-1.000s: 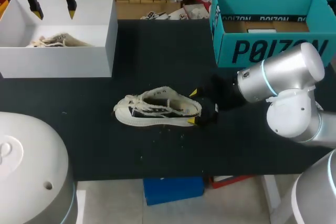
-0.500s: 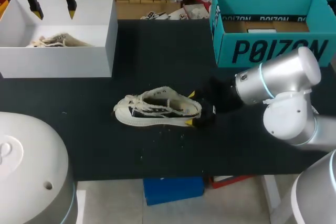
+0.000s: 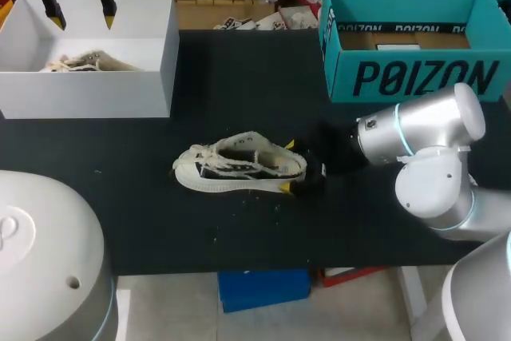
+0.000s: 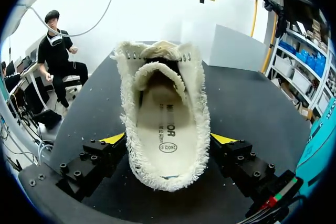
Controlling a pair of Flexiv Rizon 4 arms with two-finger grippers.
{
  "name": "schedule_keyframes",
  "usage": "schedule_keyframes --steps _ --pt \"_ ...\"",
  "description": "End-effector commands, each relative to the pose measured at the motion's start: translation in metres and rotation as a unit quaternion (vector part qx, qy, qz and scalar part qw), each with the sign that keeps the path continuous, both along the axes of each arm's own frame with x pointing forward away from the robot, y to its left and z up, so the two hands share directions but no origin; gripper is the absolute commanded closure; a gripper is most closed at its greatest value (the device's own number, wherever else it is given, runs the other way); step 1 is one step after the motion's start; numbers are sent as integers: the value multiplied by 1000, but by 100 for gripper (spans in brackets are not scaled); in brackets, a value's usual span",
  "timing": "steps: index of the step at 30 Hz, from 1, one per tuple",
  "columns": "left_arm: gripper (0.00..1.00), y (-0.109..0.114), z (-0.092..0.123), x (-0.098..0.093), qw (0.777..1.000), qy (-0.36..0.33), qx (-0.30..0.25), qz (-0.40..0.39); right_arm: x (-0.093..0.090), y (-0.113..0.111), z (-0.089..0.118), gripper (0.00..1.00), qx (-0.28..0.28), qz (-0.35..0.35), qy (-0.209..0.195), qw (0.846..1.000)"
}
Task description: Take the shoe out of the shoebox, open the shoe tongue, remove and reinsert the insole, then place the shoe into the shoebox
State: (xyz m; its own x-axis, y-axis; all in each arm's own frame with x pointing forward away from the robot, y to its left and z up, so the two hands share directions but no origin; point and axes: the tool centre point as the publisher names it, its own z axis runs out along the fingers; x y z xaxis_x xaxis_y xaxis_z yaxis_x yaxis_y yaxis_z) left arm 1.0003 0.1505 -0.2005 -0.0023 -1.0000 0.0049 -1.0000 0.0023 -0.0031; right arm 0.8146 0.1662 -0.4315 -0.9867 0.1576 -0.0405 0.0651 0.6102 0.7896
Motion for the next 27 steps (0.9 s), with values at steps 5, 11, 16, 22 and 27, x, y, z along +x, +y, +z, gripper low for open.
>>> schedule_keyframes --steps 5,11,16,22,27 --pt "0 0 0 0 1000 1 1 0 -1 0 -7 0 20 3 -2 1000" --pt "0 0 0 0 1000 1 1 0 0 1 -7 100 16 12 -2 1000" --pt "0 0 0 0 1000 1 1 0 0 1 -7 100 16 12 -2 1000" --pt "0 -1 1 -1 1000 -1 7 -2 0 1 -7 100 16 12 -2 1000" --pt "0 -16 6 -16 999 4 49 9 0 1 -7 100 16 12 -2 1000"
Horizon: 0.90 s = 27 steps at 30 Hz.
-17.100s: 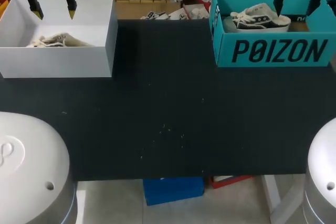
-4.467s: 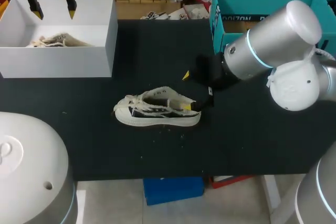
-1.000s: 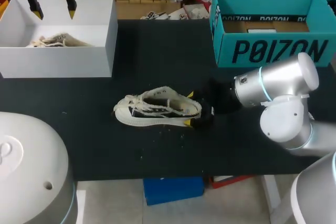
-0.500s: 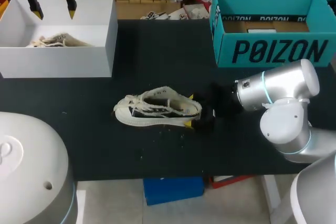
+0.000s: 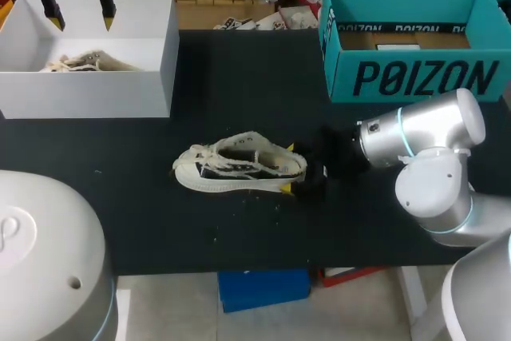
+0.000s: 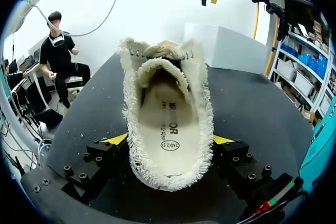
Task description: Take the shoe out of the shoebox, open the shoe tongue, remove and reinsert the insole, then place the shoe into the shoebox
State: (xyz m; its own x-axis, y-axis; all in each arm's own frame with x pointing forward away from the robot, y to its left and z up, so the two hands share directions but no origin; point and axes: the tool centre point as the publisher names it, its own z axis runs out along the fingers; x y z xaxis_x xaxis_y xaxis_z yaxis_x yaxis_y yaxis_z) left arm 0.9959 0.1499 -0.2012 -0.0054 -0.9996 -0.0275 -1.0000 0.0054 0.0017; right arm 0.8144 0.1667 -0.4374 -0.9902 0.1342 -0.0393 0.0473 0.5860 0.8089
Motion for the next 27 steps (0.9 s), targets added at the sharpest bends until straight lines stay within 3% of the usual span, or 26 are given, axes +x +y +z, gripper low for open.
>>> schedule_keyframes --steps 1,8,14,27 --pt "0 -20 8 -16 999 4 39 11 0 1 -2 100 0 -1 0 1000" --pt "0 -56 8 -61 998 12 56 15 0 1 -2 100 0 -1 0 1000" --pt "0 -82 8 -97 999 17 33 2 0 1 -2 100 0 -1 0 1000" --pt "0 -74 10 -97 999 24 48 10 0 1 -2 100 0 -1 0 1000"
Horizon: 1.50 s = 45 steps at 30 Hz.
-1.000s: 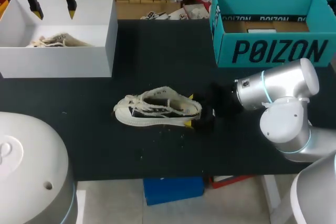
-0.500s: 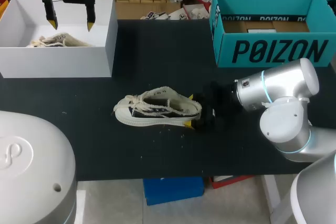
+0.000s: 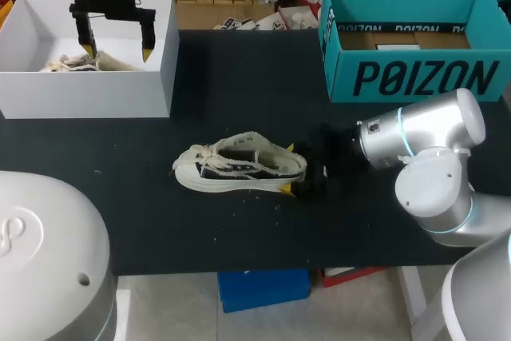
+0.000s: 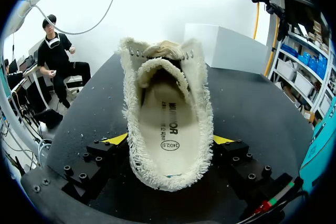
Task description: Take the shoe out of the shoebox, open the shoe tongue, remove and reinsert the insole, then place the shoe into the shoebox
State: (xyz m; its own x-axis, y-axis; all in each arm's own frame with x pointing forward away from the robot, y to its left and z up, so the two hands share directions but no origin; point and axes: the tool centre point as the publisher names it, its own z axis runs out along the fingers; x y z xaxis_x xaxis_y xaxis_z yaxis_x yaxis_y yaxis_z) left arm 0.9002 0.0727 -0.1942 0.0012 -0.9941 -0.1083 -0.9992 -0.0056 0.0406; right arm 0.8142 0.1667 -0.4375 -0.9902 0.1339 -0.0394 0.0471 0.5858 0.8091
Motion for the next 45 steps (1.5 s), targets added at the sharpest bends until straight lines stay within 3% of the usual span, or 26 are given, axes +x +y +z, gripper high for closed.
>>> schedule_keyframes --steps 1,13,19,30,40,45 --pt "0 0 3 -4 1000 6 7 6 1 1 -1 100 0 -1 0 1000" --pt "0 -84 -12 -44 998 49 -5 -38 1 1 -1 100 0 -1 0 1000" --pt "0 -105 -21 -56 998 51 8 -44 1 1 -1 100 0 -1 0 1000" --pt "0 -102 -19 -56 997 56 18 -45 1 1 -1 100 0 -1 0 1000" --pt "0 -175 -42 -87 993 71 56 -81 1 1 -1 100 0 -1 0 1000" --pt "0 -193 -57 -91 990 68 75 -94 1 1 -1 100 0 -1 0 1000"
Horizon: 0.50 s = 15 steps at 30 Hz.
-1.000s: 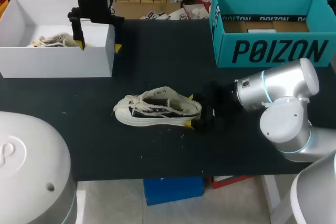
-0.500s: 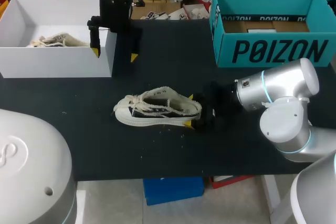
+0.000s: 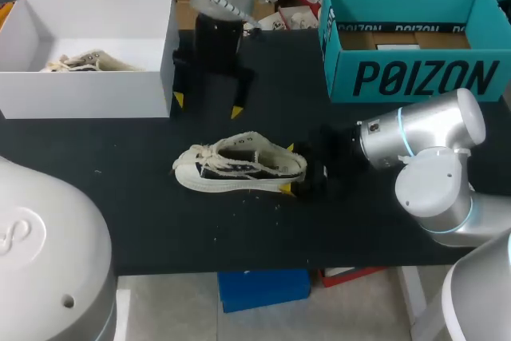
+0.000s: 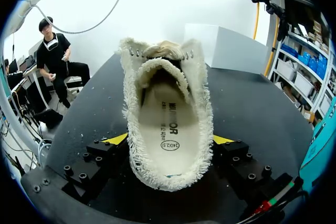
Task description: Take the shoe out of the shoebox, open the shoe tongue, remove and reinsert the insole, then place the shoe into the shoebox
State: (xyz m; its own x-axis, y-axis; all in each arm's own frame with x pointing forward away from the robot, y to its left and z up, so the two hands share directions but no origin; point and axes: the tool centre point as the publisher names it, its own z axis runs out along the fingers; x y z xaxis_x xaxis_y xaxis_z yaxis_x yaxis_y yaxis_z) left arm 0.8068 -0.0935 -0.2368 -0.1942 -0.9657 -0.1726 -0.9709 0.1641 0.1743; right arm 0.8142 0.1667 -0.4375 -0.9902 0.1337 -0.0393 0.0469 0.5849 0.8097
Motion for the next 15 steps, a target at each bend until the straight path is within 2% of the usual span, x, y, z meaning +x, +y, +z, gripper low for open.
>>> schedule_keyframes --steps 1,15 --pt "0 -29 -16 2 999 -6 38 -8 1 1 -1 100 0 -1 0 1000" --pt "0 -54 -67 -1 995 7 81 -63 1 1 -1 100 0 -1 0 1000"
